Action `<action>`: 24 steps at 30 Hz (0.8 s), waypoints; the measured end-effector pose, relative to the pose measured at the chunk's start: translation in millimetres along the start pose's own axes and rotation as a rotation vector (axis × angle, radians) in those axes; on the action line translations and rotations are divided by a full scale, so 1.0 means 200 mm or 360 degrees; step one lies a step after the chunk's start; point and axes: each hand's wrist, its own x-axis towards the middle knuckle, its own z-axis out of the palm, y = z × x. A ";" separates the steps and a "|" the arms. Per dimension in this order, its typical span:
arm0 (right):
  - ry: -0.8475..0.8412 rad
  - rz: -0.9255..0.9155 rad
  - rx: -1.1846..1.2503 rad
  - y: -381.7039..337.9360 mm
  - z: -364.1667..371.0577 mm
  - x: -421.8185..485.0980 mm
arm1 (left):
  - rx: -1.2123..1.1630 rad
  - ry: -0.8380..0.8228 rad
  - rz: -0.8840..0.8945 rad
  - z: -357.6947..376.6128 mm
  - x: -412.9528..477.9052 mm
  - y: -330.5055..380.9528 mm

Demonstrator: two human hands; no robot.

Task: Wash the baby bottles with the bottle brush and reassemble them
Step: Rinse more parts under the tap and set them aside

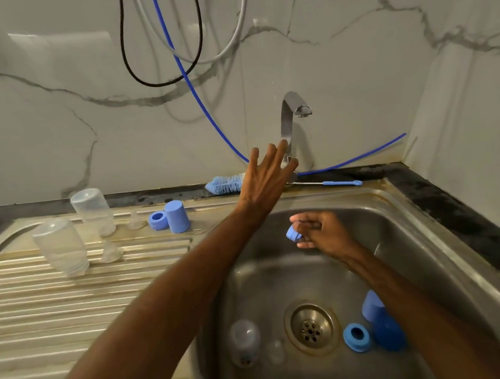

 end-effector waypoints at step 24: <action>0.0214 0.0259 0.0212 -0.07 0.02 -0.12 | -0.2296 -0.0235 -0.0885 -0.01 -0.50 0.31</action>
